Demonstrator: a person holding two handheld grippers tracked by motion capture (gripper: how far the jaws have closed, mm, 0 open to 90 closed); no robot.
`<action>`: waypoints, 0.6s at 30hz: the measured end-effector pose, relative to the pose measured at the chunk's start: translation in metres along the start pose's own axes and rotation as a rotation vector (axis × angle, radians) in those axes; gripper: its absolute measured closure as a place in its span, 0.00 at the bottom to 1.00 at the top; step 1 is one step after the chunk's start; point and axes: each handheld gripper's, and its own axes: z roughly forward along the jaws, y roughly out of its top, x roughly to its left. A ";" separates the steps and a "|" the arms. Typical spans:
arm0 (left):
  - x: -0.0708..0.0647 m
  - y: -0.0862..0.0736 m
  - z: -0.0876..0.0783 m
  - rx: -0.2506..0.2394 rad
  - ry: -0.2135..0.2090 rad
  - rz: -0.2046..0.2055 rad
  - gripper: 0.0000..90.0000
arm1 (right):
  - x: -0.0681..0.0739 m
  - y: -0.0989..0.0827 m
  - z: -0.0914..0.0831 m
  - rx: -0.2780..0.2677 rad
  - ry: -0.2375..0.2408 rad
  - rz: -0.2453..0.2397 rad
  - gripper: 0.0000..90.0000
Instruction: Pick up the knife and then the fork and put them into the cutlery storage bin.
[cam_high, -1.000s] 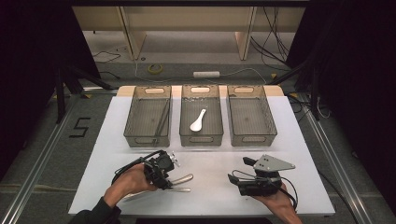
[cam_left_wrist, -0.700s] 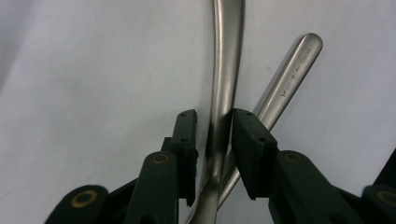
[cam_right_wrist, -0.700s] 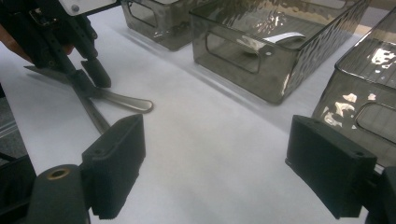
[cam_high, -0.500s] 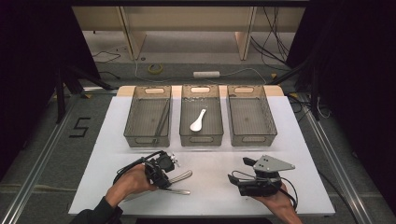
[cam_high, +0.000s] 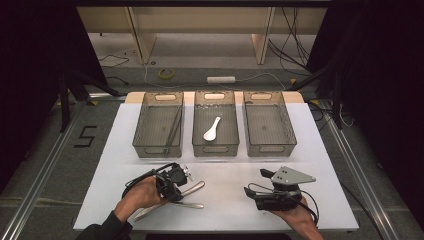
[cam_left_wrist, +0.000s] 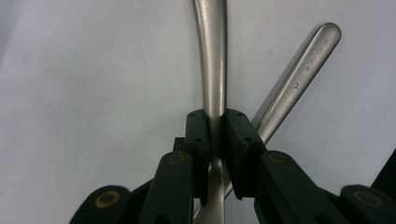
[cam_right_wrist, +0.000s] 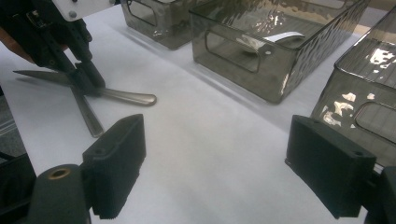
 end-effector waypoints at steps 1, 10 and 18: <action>0.001 0.000 0.000 0.000 -0.005 0.000 0.89 | 0.000 0.000 0.000 0.001 0.000 0.001 0.23; 0.008 -0.003 -0.002 0.002 -0.028 -0.048 0.89 | 0.000 0.000 0.000 -0.001 0.002 0.001 0.23; 0.008 -0.002 -0.009 -0.017 -0.065 -0.061 0.89 | 0.001 0.000 0.001 0.002 0.008 0.001 0.23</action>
